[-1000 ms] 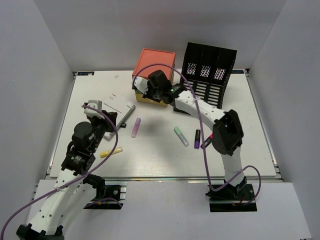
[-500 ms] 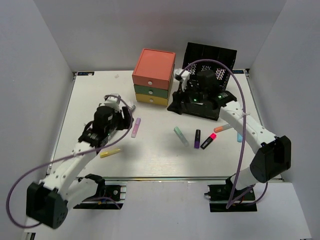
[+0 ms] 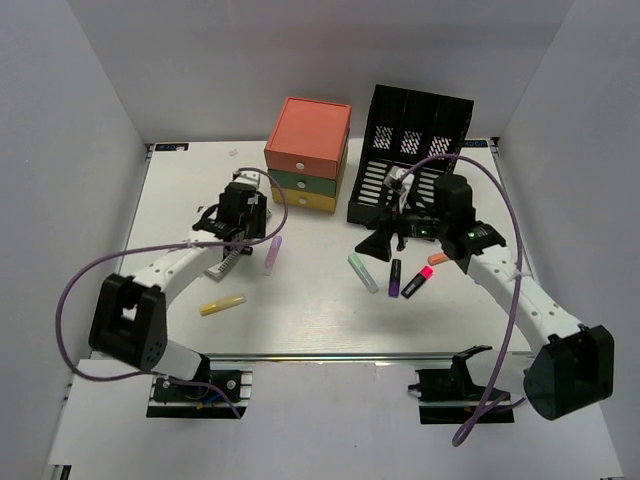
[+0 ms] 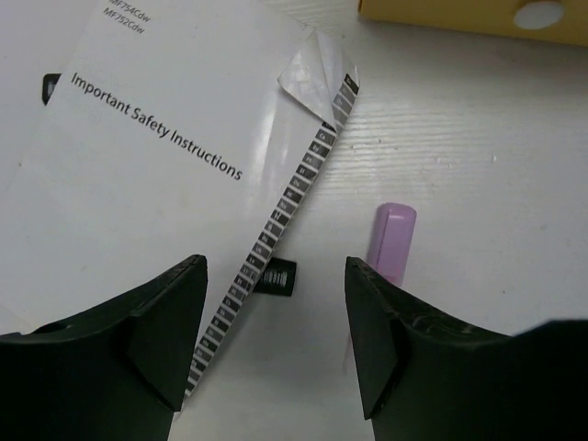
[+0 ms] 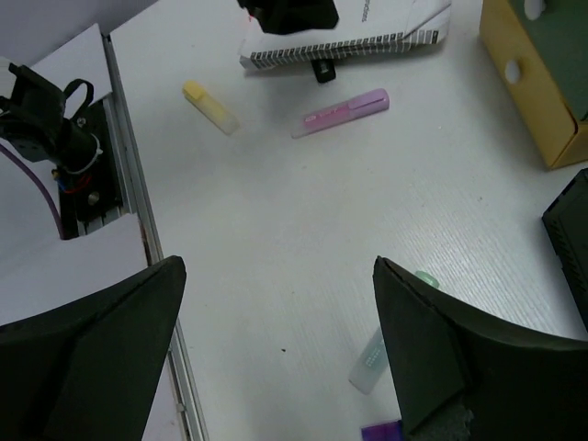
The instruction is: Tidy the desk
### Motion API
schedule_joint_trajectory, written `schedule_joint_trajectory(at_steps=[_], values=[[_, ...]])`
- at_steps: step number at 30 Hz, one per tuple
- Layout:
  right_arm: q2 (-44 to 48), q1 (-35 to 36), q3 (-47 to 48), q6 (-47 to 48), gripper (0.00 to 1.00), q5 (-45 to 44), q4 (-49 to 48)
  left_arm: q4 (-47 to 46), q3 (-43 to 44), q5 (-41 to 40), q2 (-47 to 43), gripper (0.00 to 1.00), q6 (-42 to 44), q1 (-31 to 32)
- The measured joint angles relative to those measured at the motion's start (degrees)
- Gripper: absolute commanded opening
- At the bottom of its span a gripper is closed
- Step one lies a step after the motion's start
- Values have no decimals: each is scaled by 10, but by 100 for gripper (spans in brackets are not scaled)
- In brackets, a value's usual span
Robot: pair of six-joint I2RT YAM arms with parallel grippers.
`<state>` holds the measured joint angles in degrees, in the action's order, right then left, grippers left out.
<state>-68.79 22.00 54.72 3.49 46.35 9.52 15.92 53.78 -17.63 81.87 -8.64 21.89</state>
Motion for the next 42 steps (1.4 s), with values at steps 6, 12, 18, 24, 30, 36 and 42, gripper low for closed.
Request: schedule_joint_trajectory(at_steps=[6,12,18,24,30,36,42], values=[[37,-31,-24,-11,88,32,-31,-30,24,-26,104,72,34,0],[50,-56,-36,-19,88,61,-47,-59,25,-58,152,70,61,1],[50,-71,-40,-20,88,76,-52,-82,35,-61,183,69,87,5],[50,-85,-43,-21,88,87,-58,-90,35,-65,205,68,106,5],[50,-95,-50,-25,88,99,-65,-100,42,-105,230,62,122,5],[50,-104,-51,-31,88,111,-73,-116,54,-148,254,48,136,9],[50,-112,-58,-41,88,124,-84,-132,53,-176,256,24,148,15]])
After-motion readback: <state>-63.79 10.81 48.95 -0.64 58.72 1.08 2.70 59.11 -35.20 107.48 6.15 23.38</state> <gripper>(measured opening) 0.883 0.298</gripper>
